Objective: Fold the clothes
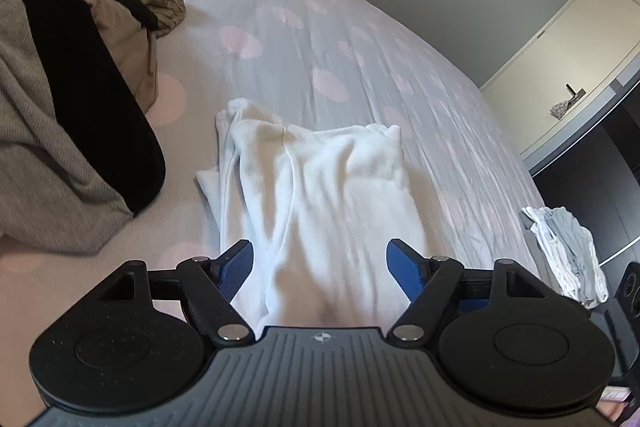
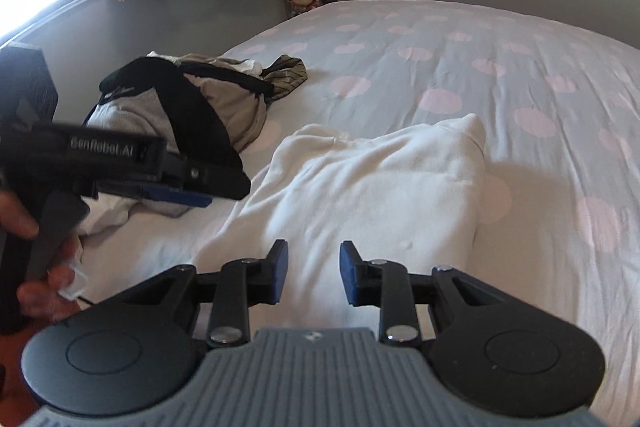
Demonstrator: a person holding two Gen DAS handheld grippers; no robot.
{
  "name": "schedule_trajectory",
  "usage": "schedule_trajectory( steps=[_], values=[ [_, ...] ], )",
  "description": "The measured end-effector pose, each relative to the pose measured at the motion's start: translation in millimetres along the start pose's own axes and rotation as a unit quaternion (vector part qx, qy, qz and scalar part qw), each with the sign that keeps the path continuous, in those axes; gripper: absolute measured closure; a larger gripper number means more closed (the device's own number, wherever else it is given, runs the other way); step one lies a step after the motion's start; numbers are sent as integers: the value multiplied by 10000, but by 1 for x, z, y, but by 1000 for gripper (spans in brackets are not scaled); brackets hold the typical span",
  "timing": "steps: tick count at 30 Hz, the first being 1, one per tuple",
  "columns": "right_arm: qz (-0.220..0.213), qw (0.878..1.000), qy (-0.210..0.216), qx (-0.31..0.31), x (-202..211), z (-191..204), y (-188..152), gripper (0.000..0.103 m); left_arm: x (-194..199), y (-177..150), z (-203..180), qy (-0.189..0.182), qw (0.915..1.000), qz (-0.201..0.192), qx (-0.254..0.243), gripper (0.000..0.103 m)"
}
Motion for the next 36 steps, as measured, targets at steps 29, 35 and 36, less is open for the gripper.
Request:
schedule_trajectory(
  steps=[29, 35, 36],
  values=[
    [374, 9717, -1177, 2012, 27, -28, -77, 54, -11, -59, -5, 585, 9720, 2276, -68, 42],
    [439, 9689, -1296, 2060, 20, -29, -77, 87, -5, -52, -6, 517, 9777, 2034, -124, 75],
    [341, 9699, -1274, 2045, 25, -28, -75, 87, -3, -50, -7, 504, 9791, 1964, -124, 78]
  ],
)
Point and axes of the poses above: each gripper's, at about its wrist camera, not at the fingertips, and x roughly against the way its jaws point, z to its left, y to its top, the point moved 8 cm from there along -x, roughly the way its jaws point, and after that the axes turned 11 degrees about -x, right-handed, at the moved point
